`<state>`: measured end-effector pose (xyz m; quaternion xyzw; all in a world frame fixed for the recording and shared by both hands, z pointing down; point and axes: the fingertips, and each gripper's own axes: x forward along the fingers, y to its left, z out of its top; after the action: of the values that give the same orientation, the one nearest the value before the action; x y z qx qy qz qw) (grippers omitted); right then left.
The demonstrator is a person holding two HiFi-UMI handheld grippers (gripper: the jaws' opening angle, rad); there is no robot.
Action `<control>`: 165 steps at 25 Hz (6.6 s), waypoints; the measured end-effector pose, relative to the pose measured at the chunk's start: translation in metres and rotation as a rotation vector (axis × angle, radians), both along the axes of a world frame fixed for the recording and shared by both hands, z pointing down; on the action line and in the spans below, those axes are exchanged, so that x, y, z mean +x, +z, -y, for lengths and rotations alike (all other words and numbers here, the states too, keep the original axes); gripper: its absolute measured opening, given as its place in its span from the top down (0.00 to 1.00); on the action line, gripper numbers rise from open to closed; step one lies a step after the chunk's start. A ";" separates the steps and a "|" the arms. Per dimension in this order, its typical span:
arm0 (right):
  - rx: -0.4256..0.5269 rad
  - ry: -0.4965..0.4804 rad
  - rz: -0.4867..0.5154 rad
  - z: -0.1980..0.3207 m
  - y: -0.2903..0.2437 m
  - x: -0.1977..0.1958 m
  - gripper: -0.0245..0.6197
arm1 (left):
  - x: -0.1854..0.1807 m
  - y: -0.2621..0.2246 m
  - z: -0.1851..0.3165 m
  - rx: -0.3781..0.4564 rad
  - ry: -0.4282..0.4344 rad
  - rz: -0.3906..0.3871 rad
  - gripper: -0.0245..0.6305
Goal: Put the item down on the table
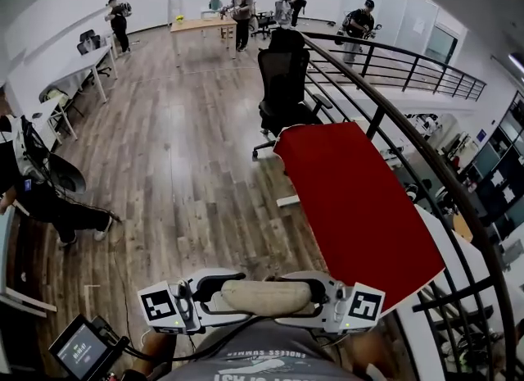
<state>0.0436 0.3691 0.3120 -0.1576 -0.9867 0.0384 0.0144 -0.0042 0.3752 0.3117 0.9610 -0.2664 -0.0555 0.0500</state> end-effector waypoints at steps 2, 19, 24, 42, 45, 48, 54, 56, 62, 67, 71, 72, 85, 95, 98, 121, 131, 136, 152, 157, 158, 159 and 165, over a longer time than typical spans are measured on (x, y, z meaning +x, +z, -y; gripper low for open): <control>0.009 -0.027 0.005 0.022 0.002 -0.015 0.54 | -0.015 0.003 0.021 0.004 -0.030 0.014 0.47; -0.031 -0.120 0.053 0.311 0.028 -0.090 0.54 | -0.089 0.035 0.306 -0.068 -0.108 0.053 0.47; -0.031 -0.101 0.068 0.387 0.014 -0.088 0.54 | -0.087 0.018 0.383 -0.057 -0.088 0.064 0.47; -0.065 0.055 0.029 0.577 0.019 -0.187 0.54 | -0.187 0.026 0.580 -0.069 0.057 0.022 0.47; -0.064 0.077 0.021 0.618 0.017 -0.226 0.54 | -0.225 0.025 0.621 -0.059 0.076 0.017 0.47; -0.060 0.083 0.012 0.656 0.022 -0.270 0.54 | -0.269 0.029 0.660 -0.062 0.081 0.012 0.47; -0.071 0.122 0.015 0.728 0.012 -0.346 0.54 | -0.345 0.019 0.734 -0.069 0.116 0.011 0.47; -0.061 0.140 0.010 0.748 0.010 -0.366 0.54 | -0.365 0.017 0.755 -0.062 0.136 0.008 0.47; -0.066 0.196 0.000 0.810 0.020 -0.412 0.54 | -0.410 0.027 0.820 -0.069 0.197 0.007 0.47; -0.070 0.203 -0.033 0.841 0.031 -0.422 0.54 | -0.419 0.040 0.851 -0.102 0.204 0.005 0.47; -0.085 0.197 -0.035 0.927 0.054 -0.448 0.54 | -0.445 0.062 0.936 -0.131 0.202 0.017 0.47; -0.090 0.192 -0.034 0.946 0.062 -0.452 0.54 | -0.450 0.069 0.956 -0.140 0.198 0.022 0.47; -0.260 0.299 -0.074 1.233 0.152 -0.458 0.54 | -0.457 0.160 1.243 -0.307 0.245 -0.043 0.47; -0.703 0.403 -0.034 1.438 0.278 -0.459 0.54 | -0.463 0.284 1.447 -0.567 0.236 -0.269 0.47; -0.841 0.448 0.008 1.496 0.332 -0.458 0.54 | -0.468 0.339 1.506 -0.651 0.173 -0.358 0.46; -1.486 1.262 -0.094 1.745 0.752 -0.417 0.54 | -0.508 0.517 1.622 -0.921 -0.269 -0.796 0.46; -1.360 1.349 -0.317 1.735 0.772 -0.398 0.53 | -0.512 0.495 1.585 -0.850 -0.253 -0.814 0.46; -1.290 1.446 -0.455 1.723 0.778 -0.358 0.35 | -0.507 0.485 1.577 -0.861 -0.263 -0.809 0.46; -1.151 1.443 -0.292 1.707 0.661 -0.346 0.35 | -0.543 0.407 1.522 -0.757 -0.309 -0.711 0.59; -1.031 1.312 -0.030 1.688 0.513 -0.362 0.58 | -0.551 0.334 1.485 -0.621 -0.288 -0.671 0.67; -0.984 1.281 0.007 1.673 0.479 -0.365 0.79 | -0.553 0.317 1.471 -0.596 -0.283 -0.661 0.68; -0.940 1.244 0.045 1.654 0.444 -0.368 0.90 | -0.554 0.301 1.456 -0.570 -0.277 -0.648 0.70; -0.663 0.991 0.186 1.535 0.264 -0.389 0.96 | -0.563 0.211 1.380 -0.377 -0.273 -0.545 0.89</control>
<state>-0.3452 -1.1656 0.5764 0.3220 -0.8753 0.3321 -0.1412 -0.5674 -1.0050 0.5230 0.8403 -0.3746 -0.2659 0.2879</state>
